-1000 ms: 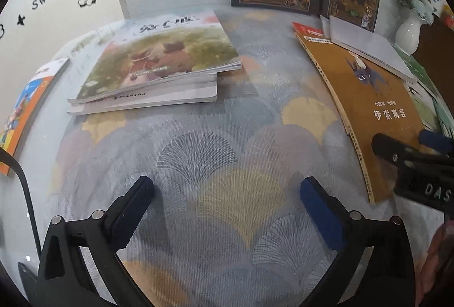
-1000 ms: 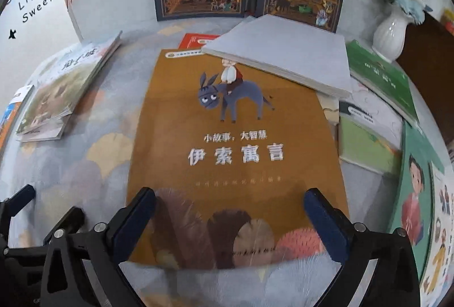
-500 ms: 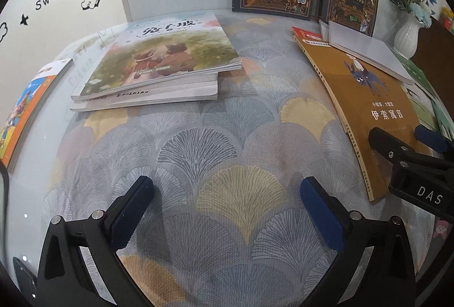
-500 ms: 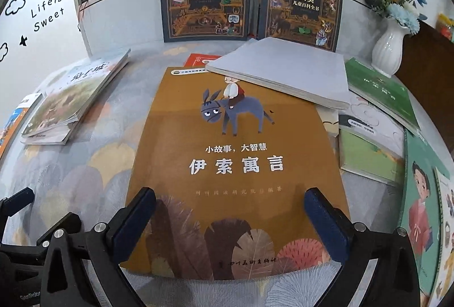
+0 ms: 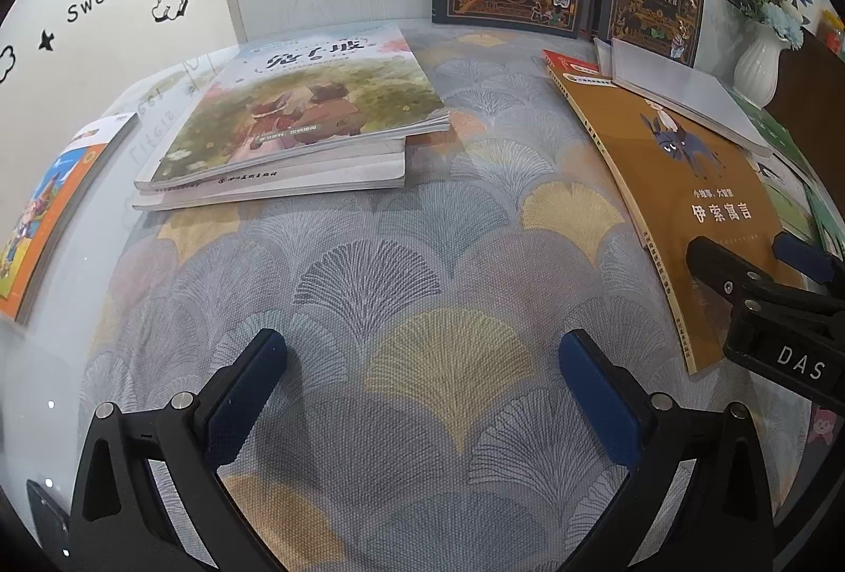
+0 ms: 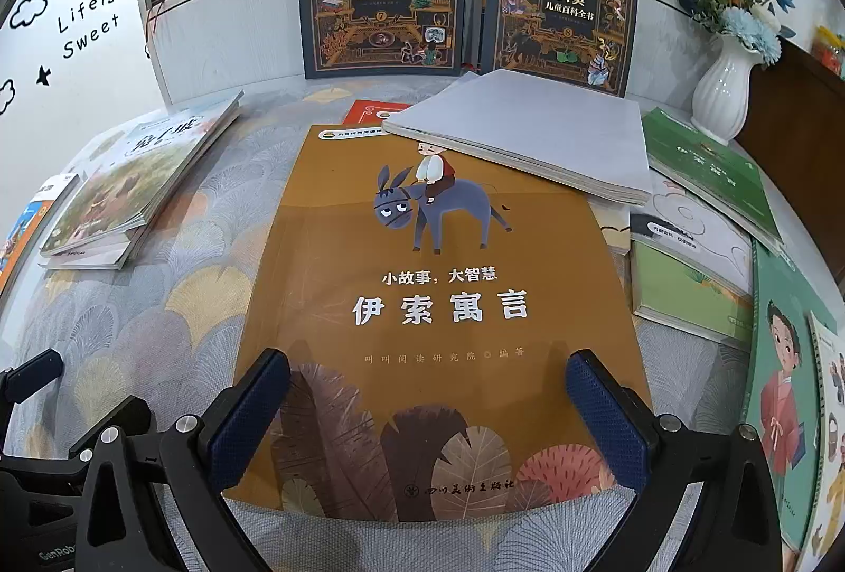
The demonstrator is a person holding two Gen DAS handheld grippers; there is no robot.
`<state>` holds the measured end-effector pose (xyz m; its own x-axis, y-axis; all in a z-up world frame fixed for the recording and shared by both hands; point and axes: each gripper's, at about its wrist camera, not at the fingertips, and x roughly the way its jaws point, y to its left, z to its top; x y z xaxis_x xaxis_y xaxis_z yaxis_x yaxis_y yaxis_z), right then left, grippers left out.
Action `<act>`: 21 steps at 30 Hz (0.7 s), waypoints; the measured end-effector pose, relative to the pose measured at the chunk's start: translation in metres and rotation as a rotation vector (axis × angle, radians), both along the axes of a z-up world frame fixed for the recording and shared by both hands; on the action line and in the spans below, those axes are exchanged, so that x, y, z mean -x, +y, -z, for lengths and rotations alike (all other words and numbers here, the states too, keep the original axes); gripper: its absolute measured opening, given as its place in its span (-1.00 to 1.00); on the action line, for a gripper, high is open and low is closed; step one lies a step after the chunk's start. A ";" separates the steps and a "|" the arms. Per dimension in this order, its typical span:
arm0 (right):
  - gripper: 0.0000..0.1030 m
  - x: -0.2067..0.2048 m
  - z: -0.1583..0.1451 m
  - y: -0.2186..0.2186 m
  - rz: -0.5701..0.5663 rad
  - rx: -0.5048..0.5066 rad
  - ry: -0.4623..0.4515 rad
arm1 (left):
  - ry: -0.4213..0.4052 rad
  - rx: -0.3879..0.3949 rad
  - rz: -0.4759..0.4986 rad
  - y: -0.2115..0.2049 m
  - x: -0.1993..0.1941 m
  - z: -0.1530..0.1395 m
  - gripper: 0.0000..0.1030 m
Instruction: Organize books
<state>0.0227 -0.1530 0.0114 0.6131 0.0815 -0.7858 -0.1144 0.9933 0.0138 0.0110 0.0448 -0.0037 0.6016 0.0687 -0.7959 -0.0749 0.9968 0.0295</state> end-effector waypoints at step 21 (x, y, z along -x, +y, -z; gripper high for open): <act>1.00 0.000 0.000 0.000 -0.001 -0.001 0.000 | 0.002 0.007 0.000 0.001 0.001 0.000 1.00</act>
<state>0.0226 -0.1528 0.0114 0.6130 0.0830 -0.7857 -0.1155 0.9932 0.0148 0.0100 0.0462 -0.0032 0.6002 0.0636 -0.7973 -0.0752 0.9969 0.0229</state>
